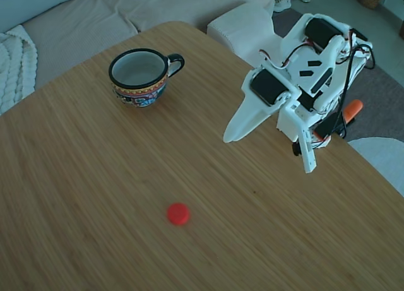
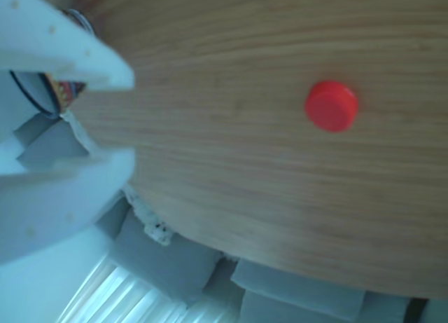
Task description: Grasp a red cap and put it in the cup.
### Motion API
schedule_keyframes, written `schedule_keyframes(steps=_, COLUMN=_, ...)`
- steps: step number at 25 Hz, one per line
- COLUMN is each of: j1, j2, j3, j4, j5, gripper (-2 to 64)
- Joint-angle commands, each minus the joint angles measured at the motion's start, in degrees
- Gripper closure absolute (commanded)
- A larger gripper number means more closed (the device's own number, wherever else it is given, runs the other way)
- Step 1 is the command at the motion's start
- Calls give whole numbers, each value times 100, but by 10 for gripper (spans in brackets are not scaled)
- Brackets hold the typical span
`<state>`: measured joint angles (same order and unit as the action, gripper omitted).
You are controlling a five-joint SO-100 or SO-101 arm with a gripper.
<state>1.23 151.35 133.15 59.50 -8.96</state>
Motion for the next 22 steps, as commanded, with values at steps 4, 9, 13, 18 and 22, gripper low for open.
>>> schedule_keyframes(steps=4, j1=18, j2=-519, j3=-1310, j4=413, j5=26, gripper=507)
schedule_keyframes(steps=9, j1=18, j2=-1995, j3=-2074, j4=448, j5=26, gripper=507)
schedule_keyframes(steps=13, j1=18, j2=-3173, j3=-2681, j4=483, j5=26, gripper=506)
schedule_keyframes(steps=18, j1=18, j2=-4465, j3=-3252, j4=624, j5=18, gripper=474)
schedule_keyframes(steps=22, j1=26, j2=-5177, j3=-3560, j4=650, j5=18, gripper=371)
